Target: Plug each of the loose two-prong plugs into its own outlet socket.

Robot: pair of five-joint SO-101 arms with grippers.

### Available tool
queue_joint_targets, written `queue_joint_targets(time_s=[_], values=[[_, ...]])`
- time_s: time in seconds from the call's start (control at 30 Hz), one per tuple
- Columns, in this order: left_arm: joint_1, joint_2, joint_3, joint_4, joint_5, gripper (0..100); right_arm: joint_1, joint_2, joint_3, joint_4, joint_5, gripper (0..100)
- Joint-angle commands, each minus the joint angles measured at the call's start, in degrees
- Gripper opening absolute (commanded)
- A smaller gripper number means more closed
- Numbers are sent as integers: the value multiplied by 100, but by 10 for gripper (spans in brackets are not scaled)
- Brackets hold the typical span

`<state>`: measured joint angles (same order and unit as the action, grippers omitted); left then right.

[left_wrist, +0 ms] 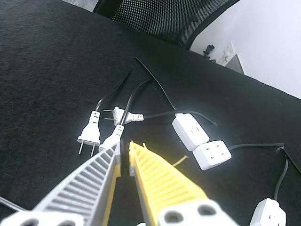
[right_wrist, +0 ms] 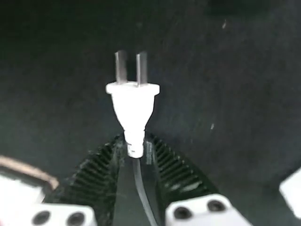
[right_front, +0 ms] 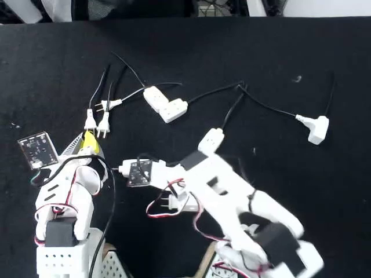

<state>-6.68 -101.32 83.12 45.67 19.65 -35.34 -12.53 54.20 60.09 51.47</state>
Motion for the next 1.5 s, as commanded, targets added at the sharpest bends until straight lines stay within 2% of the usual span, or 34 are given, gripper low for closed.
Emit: queue_joint_targets(time_s=[0.0,0.13,0.2,0.3,0.47,0.73,0.9,1.13,1.33,1.47], values=[[-48,18,-57,-123,44,47,-105,558,-462,-387,-97,11],[-31,18,-57,-114,35,47,-88,1138,-857,-360,-378,31],[-40,18,-57,-114,35,47,-79,1174,-963,-360,-677,90],[-48,18,-57,-114,35,47,-114,963,-963,-360,-571,145],[-22,18,-57,-114,35,47,-79,251,-971,-26,-571,138],[-22,18,-48,-105,35,47,-88,-1103,-989,1116,-571,142],[-13,18,-48,-105,35,47,-123,-1244,-576,730,-607,226],[-13,18,4,-105,35,47,-633,-1666,365,246,-527,94],[-13,18,4,-105,35,47,-642,-1868,541,70,-536,160],[-13,18,4,-105,35,47,-642,-1877,875,-325,-536,162]])
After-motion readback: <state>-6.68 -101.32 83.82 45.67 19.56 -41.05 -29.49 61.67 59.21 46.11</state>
